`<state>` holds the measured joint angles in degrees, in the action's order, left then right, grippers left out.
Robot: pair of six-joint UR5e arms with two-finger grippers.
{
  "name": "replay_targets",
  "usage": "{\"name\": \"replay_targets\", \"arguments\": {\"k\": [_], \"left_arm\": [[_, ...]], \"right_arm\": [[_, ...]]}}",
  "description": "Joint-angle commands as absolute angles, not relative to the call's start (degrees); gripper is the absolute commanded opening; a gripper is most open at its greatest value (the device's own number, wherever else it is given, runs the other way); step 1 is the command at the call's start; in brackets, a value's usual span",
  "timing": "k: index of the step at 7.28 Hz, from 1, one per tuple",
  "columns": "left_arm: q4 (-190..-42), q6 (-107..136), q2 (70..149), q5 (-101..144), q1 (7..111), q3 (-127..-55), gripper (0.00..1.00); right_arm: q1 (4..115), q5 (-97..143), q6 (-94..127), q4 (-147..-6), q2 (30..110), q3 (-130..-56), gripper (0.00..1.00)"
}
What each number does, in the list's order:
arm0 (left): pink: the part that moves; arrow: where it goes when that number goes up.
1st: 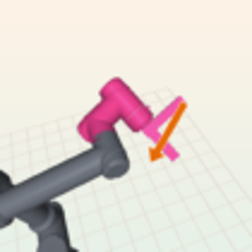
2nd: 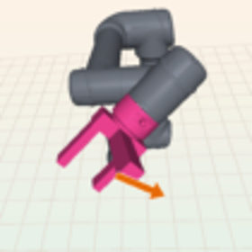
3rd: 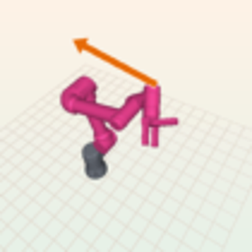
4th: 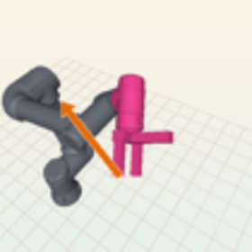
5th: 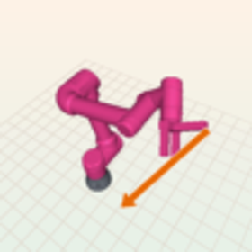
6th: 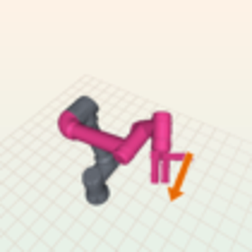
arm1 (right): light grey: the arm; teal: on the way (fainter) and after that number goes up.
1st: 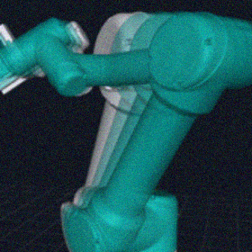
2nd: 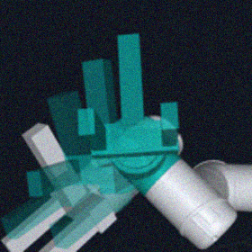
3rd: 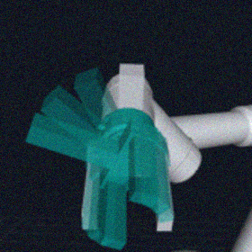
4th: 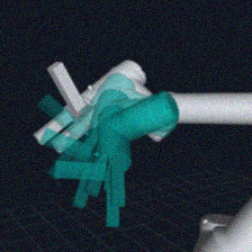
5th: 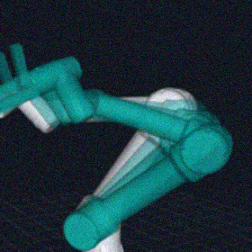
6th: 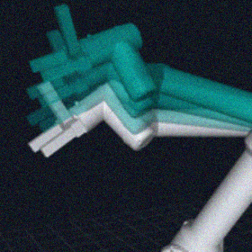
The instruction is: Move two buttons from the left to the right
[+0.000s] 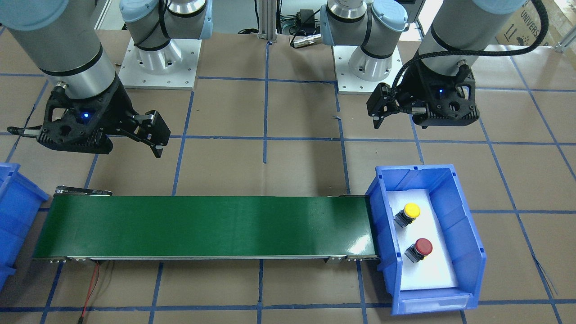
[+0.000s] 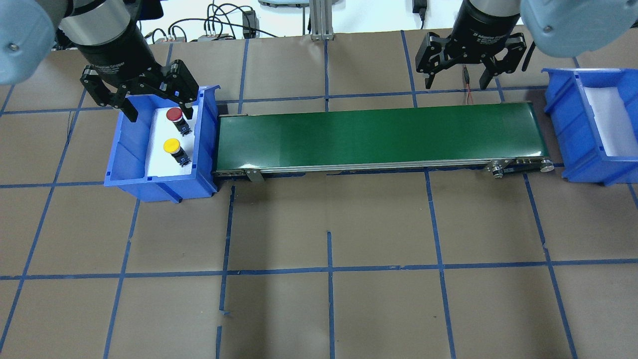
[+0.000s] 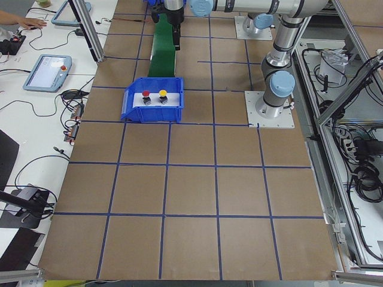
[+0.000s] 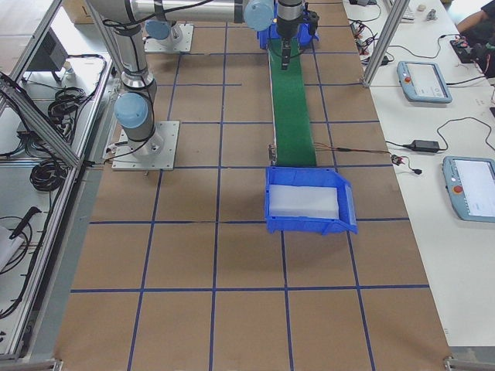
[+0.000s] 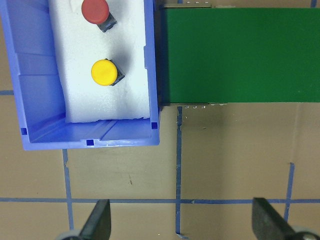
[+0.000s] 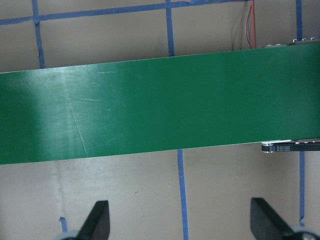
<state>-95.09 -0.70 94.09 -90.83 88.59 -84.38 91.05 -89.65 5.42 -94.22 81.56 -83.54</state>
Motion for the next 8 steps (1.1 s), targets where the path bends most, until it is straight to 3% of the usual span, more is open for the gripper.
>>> {"name": "replay_targets", "arguments": {"k": [1, 8], "left_arm": [[-95.1, -0.7, 93.78, -90.79, 88.59, -84.38, 1.0], [-94.93, -0.79, 94.39, -90.79, 87.98, -84.29, 1.0]], "right_arm": [[91.05, -89.56, 5.45, -94.22, 81.56, -83.58, 1.0], [90.97, -89.65, 5.36, -94.22, 81.56, -83.58, 1.0]]}}
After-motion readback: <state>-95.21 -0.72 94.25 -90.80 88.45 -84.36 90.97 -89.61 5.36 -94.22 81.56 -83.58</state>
